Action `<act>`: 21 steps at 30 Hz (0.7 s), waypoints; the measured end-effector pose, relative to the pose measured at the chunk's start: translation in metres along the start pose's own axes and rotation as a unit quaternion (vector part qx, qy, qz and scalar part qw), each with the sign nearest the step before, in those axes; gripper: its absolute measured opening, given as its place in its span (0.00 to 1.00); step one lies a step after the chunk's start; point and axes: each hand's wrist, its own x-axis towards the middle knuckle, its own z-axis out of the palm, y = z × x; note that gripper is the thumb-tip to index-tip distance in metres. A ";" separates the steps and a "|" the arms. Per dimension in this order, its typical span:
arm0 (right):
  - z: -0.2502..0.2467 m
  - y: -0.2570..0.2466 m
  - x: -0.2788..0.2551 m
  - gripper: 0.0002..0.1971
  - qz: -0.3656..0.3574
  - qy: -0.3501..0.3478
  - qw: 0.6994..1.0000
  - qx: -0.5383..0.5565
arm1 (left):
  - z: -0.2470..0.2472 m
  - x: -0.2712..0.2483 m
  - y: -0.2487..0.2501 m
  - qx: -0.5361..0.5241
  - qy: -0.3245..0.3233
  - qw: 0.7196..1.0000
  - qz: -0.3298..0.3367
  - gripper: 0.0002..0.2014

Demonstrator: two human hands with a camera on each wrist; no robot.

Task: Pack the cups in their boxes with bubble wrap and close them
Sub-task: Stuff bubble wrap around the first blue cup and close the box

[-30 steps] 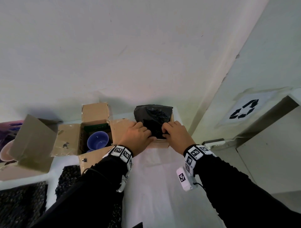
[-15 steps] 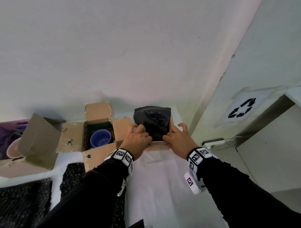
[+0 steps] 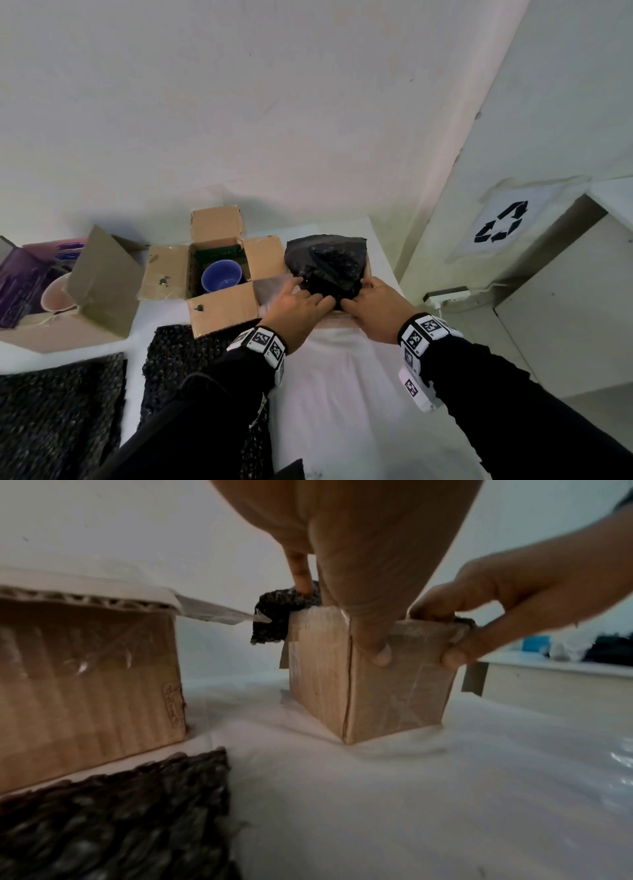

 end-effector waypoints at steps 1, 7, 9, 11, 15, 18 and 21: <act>-0.006 0.001 0.000 0.07 0.002 0.000 1.000 0.029 | 0.001 -0.002 0.000 -0.002 0.002 1.000 0.007 0.21; -0.031 0.019 0.010 0.07 0.158 0.162 0.944 0.240 | -0.006 0.009 -0.011 -0.139 0.097 0.984 -0.045 0.08; -0.028 0.024 0.020 0.09 0.221 0.214 0.923 0.232 | -0.011 0.015 -0.019 -0.152 0.136 0.975 -0.086 0.06; -0.028 0.026 0.029 0.13 0.262 0.217 0.912 0.231 | -0.013 0.020 -0.025 -0.153 0.162 0.963 -0.150 0.07; -0.020 0.028 0.050 0.14 0.290 0.143 0.916 0.238 | -0.016 0.030 -0.042 -0.262 0.095 0.913 -0.297 0.19; -0.014 0.031 0.057 0.11 0.280 0.148 0.928 0.197 | -0.016 0.040 -0.051 -0.289 0.045 0.903 -0.316 0.27; -0.009 0.035 0.056 0.13 0.262 0.137 0.945 0.141 | -0.014 0.047 -0.052 -0.261 0.019 0.913 -0.311 0.28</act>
